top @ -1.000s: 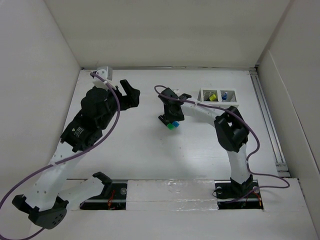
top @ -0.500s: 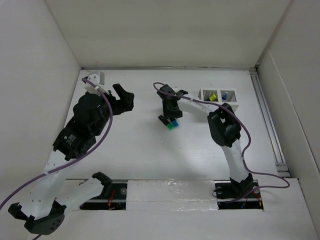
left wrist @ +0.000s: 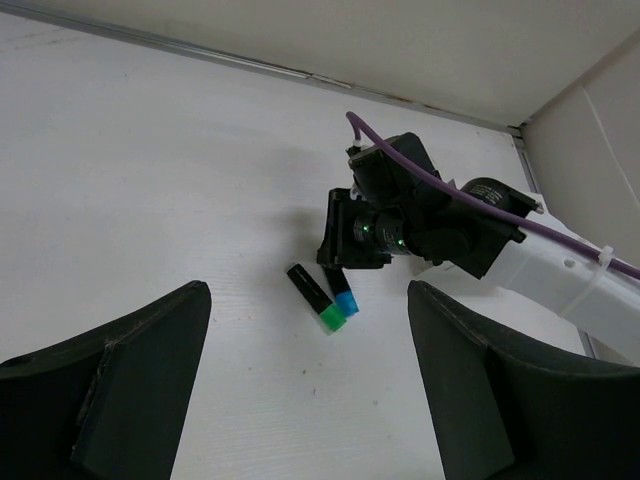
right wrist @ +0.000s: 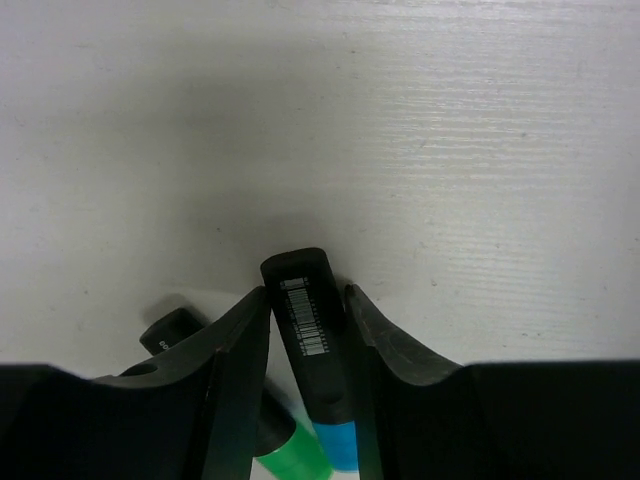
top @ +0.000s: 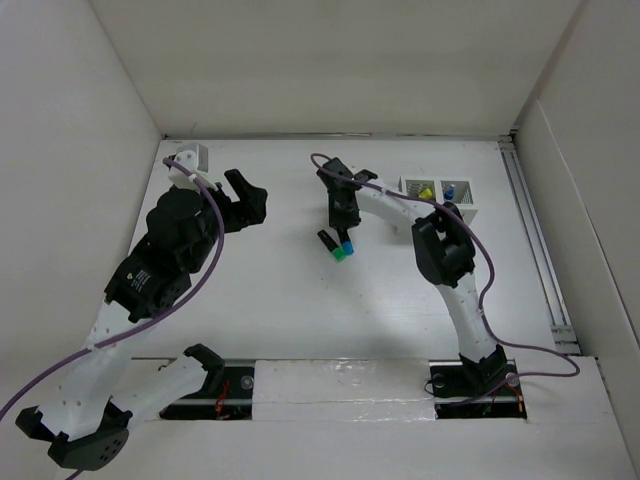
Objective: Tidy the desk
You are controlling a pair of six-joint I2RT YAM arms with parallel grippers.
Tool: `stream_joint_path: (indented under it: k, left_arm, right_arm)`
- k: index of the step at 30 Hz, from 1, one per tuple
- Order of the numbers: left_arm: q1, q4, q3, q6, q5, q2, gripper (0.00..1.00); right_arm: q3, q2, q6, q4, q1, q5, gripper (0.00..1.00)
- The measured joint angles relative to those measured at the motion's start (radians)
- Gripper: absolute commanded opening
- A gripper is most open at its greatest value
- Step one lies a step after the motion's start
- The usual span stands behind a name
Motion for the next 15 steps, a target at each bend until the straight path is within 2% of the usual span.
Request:
stream_joint_path:
  k: [2, 5, 7, 11, 15]
  left_arm:
    - [0.0, 0.0, 0.0, -0.002, 0.0, 0.0, 0.76]
    - [0.0, 0.0, 0.0, -0.003, 0.0, 0.001, 0.76]
    - [0.0, 0.0, 0.0, -0.004, 0.001, 0.004, 0.76]
    - [0.0, 0.001, 0.001, -0.003, 0.002, 0.021, 0.76]
    - [0.0, 0.001, 0.001, -0.003, 0.007, 0.039, 0.75]
  right_arm:
    - [-0.01, -0.002, 0.001, 0.005, -0.003, 0.001, 0.26]
    - [-0.011, -0.004, 0.005, 0.008, -0.011, -0.003, 0.13]
    - [-0.011, -0.006, 0.007, 0.006, -0.014, -0.003, 0.09]
    - [-0.013, -0.021, 0.007, 0.002, -0.02, 0.003, 0.06]
    - [-0.028, -0.113, 0.007, -0.008, -0.033, 0.006, 0.05]
